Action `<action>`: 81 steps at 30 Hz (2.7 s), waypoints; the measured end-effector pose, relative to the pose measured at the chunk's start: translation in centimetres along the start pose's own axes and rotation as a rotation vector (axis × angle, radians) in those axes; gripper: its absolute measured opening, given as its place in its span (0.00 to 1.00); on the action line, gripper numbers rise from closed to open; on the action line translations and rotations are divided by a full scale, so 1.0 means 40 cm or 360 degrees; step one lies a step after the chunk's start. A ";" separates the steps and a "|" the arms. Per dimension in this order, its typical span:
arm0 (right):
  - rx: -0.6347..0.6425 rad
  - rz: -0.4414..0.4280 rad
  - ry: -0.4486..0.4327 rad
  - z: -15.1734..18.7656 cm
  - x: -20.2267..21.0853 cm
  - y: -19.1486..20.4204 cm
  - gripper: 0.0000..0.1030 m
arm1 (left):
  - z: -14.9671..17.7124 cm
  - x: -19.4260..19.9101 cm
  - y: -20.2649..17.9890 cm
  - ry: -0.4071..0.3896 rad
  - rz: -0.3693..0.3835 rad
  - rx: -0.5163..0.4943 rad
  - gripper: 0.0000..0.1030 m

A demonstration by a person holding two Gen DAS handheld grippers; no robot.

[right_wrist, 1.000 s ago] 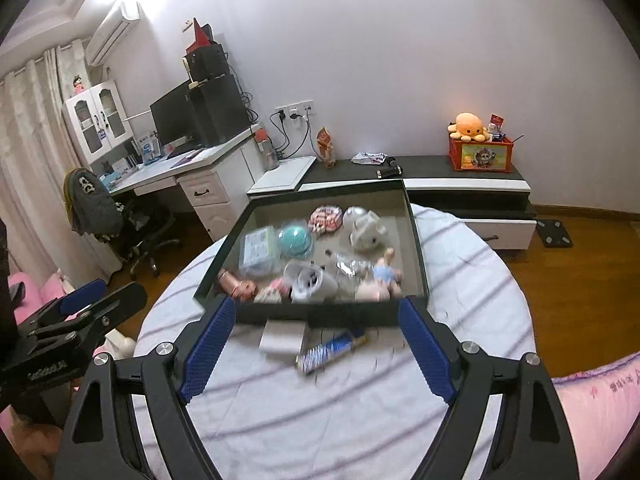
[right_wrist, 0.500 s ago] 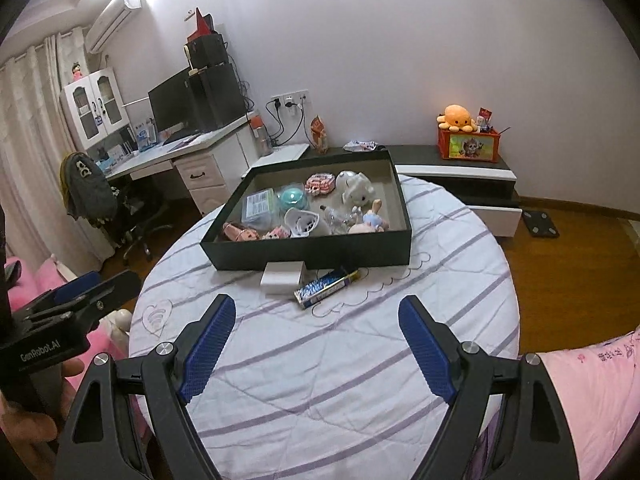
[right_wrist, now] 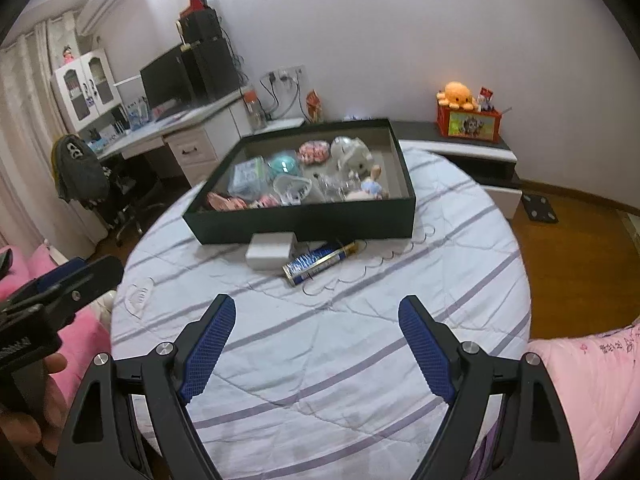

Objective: Organize rigid objects
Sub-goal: 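Withdraw both tools from the box toward the white box and lighter, then grasp the small white box with the left tool while the right tool grasps the blue lighter, then carry the white box and blue lighter into the black box and release both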

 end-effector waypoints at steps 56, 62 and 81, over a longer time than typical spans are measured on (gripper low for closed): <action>0.0603 -0.0191 0.0214 -0.060 -0.357 0.026 0.84 | -0.019 -0.414 -0.035 0.0369 0.0114 0.0091 0.54; 0.0524 -0.0264 0.0184 -0.069 -0.356 0.010 0.85 | -0.030 -0.405 0.004 0.0374 0.0094 0.0128 0.53; 0.0246 -0.0126 0.0190 -0.067 -0.353 0.026 0.80 | -0.017 -0.368 0.038 0.0358 0.0089 0.0137 0.52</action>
Point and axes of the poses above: each gripper's, at about its wrist camera, not at the fingertips, and x roughly against the way its jaws point, y to its left, z to its underside, the point moved 2 cm from there along -x, roughly the way its jaws point, and after that the axes turned 14 degrees about x, right-handed, at the moved point
